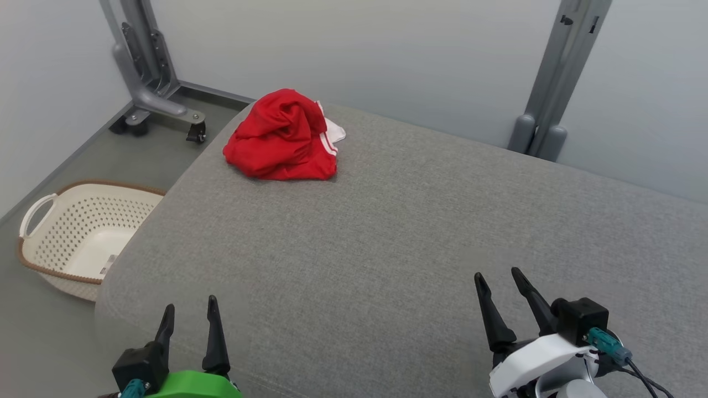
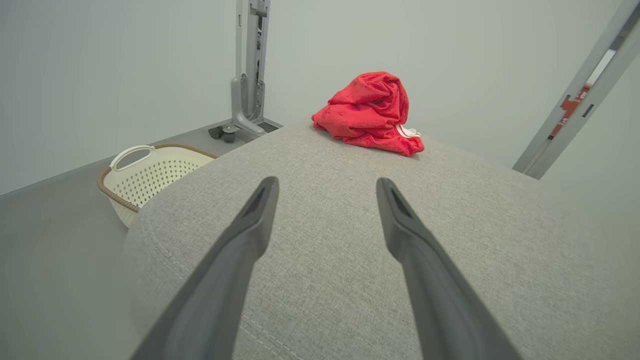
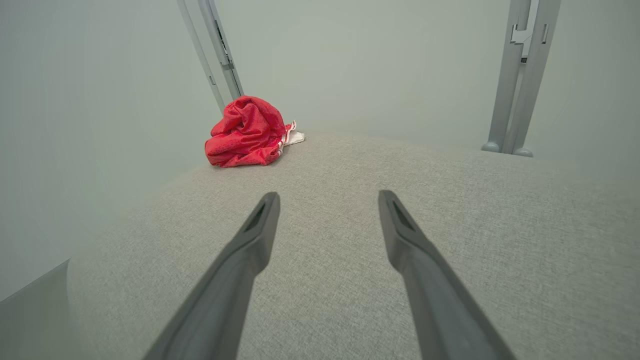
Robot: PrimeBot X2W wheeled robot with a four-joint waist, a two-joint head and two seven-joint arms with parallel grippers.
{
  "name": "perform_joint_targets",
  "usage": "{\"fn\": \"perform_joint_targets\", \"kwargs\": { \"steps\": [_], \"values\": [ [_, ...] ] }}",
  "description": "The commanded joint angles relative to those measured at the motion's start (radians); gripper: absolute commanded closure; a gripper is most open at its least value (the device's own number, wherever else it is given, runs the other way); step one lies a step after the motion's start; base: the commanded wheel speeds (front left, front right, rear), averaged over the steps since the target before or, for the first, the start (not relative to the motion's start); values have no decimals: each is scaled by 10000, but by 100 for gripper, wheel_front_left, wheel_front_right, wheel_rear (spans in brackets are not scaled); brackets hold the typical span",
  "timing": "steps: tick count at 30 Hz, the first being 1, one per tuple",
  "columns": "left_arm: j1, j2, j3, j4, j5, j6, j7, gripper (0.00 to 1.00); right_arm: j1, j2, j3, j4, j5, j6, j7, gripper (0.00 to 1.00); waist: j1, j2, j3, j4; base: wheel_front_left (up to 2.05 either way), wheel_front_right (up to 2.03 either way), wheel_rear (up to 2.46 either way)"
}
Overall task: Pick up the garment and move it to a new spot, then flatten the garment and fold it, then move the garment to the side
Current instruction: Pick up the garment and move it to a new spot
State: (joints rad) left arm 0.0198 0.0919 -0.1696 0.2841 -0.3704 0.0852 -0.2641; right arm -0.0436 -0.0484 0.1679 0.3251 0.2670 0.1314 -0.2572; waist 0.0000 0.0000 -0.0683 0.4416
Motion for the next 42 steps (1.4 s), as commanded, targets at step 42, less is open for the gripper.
{"fn": "perform_joint_targets", "kwargs": {
  "steps": [42],
  "values": [
    [-6108,2213,844,753,579,-990,1337,0,-2016,-51,-489,-2386,-1887,-16,1180,0,0,0,4458,-1600,0,0,0]
  ]
}}
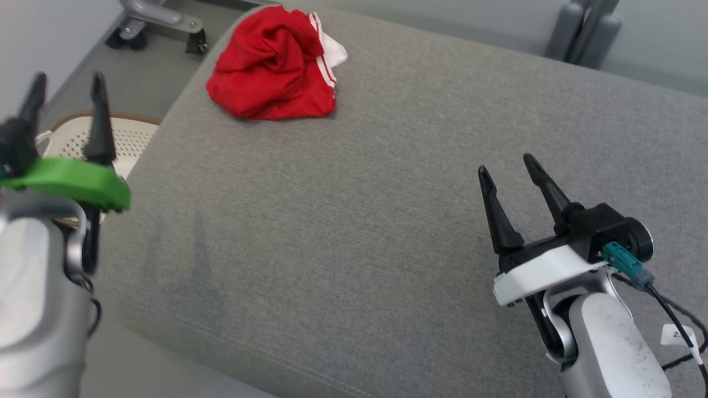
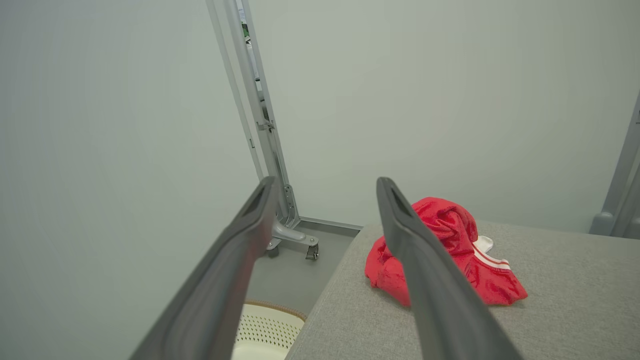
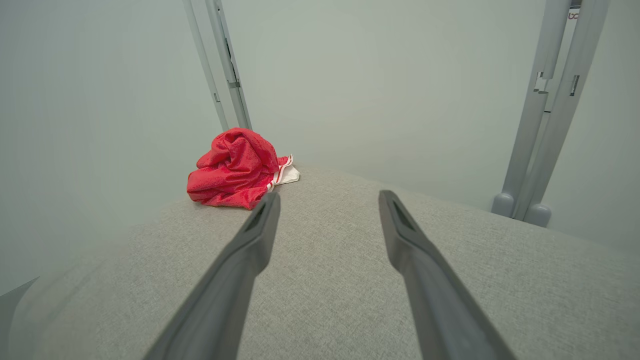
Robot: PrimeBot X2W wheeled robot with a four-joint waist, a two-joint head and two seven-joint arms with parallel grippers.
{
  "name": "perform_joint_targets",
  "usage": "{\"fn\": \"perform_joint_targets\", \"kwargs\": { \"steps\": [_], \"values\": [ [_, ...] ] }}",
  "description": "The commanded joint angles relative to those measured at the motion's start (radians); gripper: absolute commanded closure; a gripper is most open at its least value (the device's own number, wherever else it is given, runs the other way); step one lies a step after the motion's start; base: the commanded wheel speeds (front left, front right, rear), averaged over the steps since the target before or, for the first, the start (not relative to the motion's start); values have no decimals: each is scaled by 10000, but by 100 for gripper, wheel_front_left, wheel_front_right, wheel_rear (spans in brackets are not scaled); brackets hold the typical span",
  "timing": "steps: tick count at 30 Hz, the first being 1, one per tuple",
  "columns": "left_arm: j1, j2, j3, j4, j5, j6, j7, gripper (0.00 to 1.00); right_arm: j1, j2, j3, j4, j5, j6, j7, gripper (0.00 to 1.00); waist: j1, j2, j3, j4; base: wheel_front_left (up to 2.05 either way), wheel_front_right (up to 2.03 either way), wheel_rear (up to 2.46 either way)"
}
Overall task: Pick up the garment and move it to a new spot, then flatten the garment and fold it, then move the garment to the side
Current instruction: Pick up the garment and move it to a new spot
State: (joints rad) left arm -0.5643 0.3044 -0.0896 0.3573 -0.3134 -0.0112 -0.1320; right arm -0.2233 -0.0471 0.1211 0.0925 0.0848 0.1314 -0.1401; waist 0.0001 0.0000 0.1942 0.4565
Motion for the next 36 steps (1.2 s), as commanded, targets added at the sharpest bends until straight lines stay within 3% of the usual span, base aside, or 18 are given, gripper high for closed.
{"fn": "perform_joint_targets", "kwargs": {
  "steps": [1,5,11,18,26,27,28,29,30,36],
  "values": [
    [-768,271,28,292,76,-93,154,0,-341,-66,11,-223,-132,-16,80,0,-1,0,2075,-1943,0,0,0],
    [-2534,843,-104,1486,352,-318,801,0,-837,-47,267,-892,-295,-16,244,0,-1,0,3061,-2683,0,0,0],
    [-4443,1092,-40,3212,166,-502,1222,0,-953,-43,523,-1842,-436,-16,372,0,-1,0,4194,-3462,0,0,0],
    [-5435,1179,-88,4864,-140,-730,1779,0,-715,-35,401,-2402,-581,-16,334,0,-1,0,4809,-3857,0,0,0],
    [-5753,1393,85,6354,-470,-708,2250,0,-666,-38,550,-2850,-471,-16,313,0,-1,0,4887,-4004,0,0,0],
    [-5768,1396,108,6440,-504,-719,2187,17,-684,-41,545,-2860,-465,-16,294,0,-1,0,4858,-4007,0,0,0],
    [-5764,1400,94,6548,-524,-745,2138,59,-697,-42,535,-2851,-458,-16,251,0,-1,0,4811,-4006,0,0,0],
    [-5755,1397,59,6626,-506,-762,2079,92,-700,-41,525,-2822,-464,-16,221,0,-1,0,4760,-4001,0,0,0],
    [-5757,1402,41,6682,-501,-775,1977,100,-695,-41,511,-2793,-438,-16,209,0,-1,0,4695,-3990,0,0,0],
    [-5838,1469,-101,6844,-445,-856,1367,100,-631,-44,464,-2414,-333,-16,50,0,-1,0,4006,-3950,0,0,0]
  ]
}}
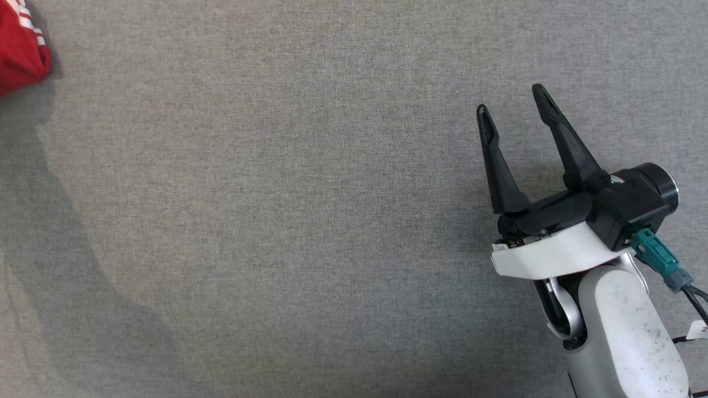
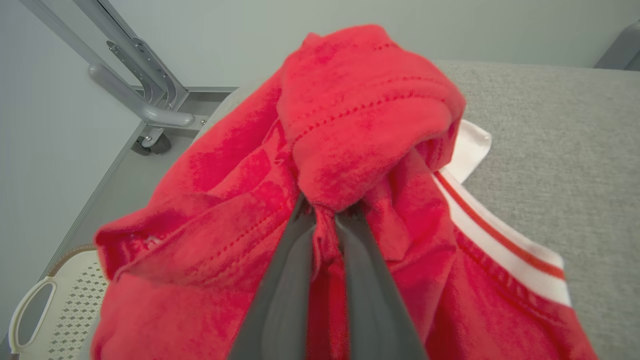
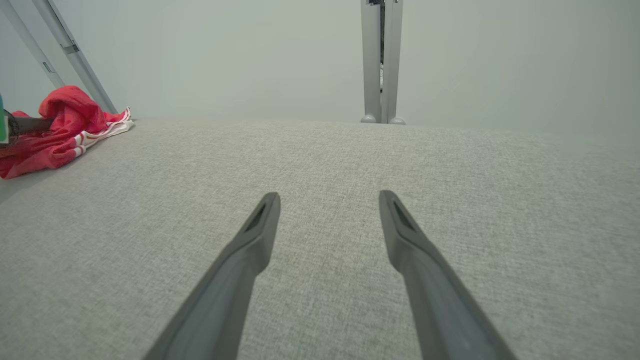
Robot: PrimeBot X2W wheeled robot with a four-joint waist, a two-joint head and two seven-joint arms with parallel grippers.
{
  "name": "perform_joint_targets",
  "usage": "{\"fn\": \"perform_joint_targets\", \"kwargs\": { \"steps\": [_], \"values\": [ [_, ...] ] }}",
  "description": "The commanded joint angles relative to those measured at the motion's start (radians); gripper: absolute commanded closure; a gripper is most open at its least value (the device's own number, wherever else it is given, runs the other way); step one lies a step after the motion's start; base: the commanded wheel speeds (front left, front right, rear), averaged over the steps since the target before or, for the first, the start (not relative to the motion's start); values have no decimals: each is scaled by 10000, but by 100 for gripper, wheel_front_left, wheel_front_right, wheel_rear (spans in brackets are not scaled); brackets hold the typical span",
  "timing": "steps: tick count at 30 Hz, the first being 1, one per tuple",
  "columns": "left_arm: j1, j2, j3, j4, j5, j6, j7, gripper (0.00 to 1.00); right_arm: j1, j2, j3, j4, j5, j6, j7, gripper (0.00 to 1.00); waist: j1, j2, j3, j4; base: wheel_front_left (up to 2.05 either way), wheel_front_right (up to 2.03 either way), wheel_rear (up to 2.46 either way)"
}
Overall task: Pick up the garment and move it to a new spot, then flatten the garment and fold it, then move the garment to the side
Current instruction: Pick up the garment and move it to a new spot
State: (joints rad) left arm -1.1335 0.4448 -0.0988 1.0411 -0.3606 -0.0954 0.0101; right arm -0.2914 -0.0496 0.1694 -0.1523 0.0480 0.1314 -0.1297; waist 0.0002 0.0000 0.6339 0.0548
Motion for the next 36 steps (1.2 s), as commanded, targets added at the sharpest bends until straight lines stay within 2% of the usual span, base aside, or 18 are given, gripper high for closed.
{"fn": "perform_joint_targets", "kwargs": {
  "steps": [1,6,12,16,22,25,30,36],
  "values": [
    [-193,69,-45,30,11,-52,-134,100,92,-19,-41,122,46,-16,-97,0,-2,0,-578,61,0,0,0],
    [-327,61,-499,-212,259,-198,-637,100,412,-21,-219,646,259,-16,-334,0,-2,0,-1733,-54,0,0,0],
    [-269,-385,-1476,-803,360,-337,-891,100,1074,-19,-628,1405,551,-16,-556,0,-2,0,-3571,-313,0,0,0],
    [-27,-779,-2625,-1774,-111,-346,-832,100,1500,-19,-898,1787,658,-16,-634,0,-2,0,-4619,-543,0,0,0],
    [421,-1187,-4384,-3821,-1547,-349,-399,100,2269,-17,-1272,2135,876,-16,-678,0,-2,0,-6050,-1067,0,0,0],
    [623,-1437,-4968,-4782,-2278,-350,-208,100,2574,-19,-1447,2211,963,-16,-683,0,-2,0,-6457,-1347,0,0,0],
    [872,-2171,-5463,-6015,-3385,-351,158,100,2834,-19,-1783,2249,1035,-16,-753,0,-2,0,-6652,-1754,0,0,0],
    [1948,-2686,-5555,-5868,-4013,-9,205,100,2954,-17,-1863,2419,1148,-16,-856,0,-2,0,-6597,-2075,0,0,0]
  ]
}}
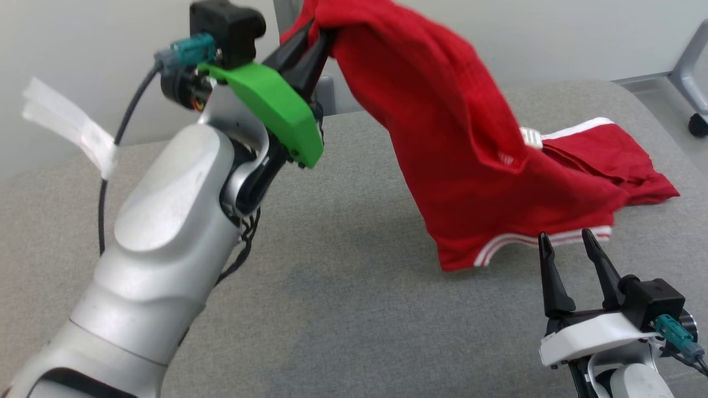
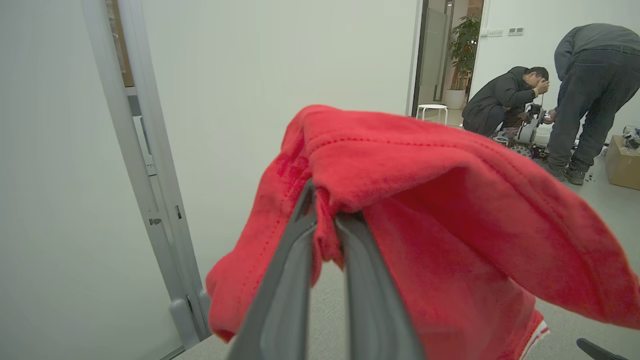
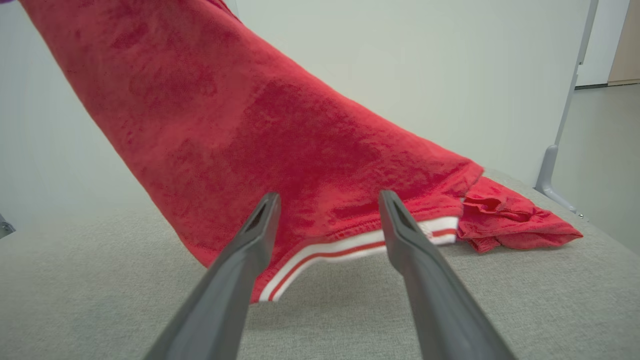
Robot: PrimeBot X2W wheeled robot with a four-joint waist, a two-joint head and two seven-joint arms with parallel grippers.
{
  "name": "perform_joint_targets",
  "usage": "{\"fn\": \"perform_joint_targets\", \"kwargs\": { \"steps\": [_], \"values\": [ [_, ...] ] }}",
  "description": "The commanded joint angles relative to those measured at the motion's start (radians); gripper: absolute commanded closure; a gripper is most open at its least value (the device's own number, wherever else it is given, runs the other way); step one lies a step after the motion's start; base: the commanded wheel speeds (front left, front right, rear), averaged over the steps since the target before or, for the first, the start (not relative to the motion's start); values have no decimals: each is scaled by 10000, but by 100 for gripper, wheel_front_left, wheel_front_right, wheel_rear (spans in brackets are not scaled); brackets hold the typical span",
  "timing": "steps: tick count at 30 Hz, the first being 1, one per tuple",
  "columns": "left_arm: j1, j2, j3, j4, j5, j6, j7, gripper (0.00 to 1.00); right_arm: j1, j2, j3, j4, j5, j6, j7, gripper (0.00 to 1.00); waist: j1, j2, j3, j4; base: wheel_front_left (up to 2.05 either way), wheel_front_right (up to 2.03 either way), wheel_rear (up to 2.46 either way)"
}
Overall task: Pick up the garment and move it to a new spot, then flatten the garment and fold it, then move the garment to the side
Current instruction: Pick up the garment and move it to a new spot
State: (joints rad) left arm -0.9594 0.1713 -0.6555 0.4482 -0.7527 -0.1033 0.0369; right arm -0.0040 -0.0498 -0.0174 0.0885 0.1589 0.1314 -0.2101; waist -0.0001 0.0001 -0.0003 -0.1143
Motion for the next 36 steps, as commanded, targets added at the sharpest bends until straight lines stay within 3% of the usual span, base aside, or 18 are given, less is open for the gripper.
{"fn": "perform_joint_targets", "kwargs": {
  "steps": [1,8,16,17,18,19,20,27,36],
  "values": [
    [551,10,42,243,-182,182,-160,100,105,-14,12,49,79,-16,-67,0,1,-1,-229,-420,0,0,0],
    [2482,409,182,2076,-64,838,-1354,100,-12,-14,-11,186,146,-16,-172,0,1,-1,91,-454,0,0,0],
    [4028,483,363,4013,-70,1373,-2647,100,-223,-14,-37,450,204,-16,-252,0,1,-1,278,-127,0,0,0],
    [4174,440,413,4201,-85,1432,-2737,91,-228,-19,-41,499,220,-16,-265,0,1,-1,266,-62,0,0,0],
    [4261,415,465,4335,-95,1501,-2800,67,-232,-19,-31,535,225,-16,-277,0,1,-1,258,-6,0,0,0],
    [4328,398,520,4489,-66,1574,-2863,14,-250,-17,-15,579,213,-16,-286,0,1,-1,246,48,0,0,0],
    [4386,382,570,4593,-47,1637,-2901,0,-258,-16,2,615,209,-16,-287,0,1,-1,234,94,0,0,0],
    [4632,232,1008,4719,154,1817,-3022,0,-268,-17,41,792,144,-16,-282,0,1,-1,113,405,0,0,0],
    [5782,201,1989,2612,1164,1855,-3022,0,-160,-17,67,884,16,-16,-245,0,1,-1,-212,653,0,0,0]
  ]
}}
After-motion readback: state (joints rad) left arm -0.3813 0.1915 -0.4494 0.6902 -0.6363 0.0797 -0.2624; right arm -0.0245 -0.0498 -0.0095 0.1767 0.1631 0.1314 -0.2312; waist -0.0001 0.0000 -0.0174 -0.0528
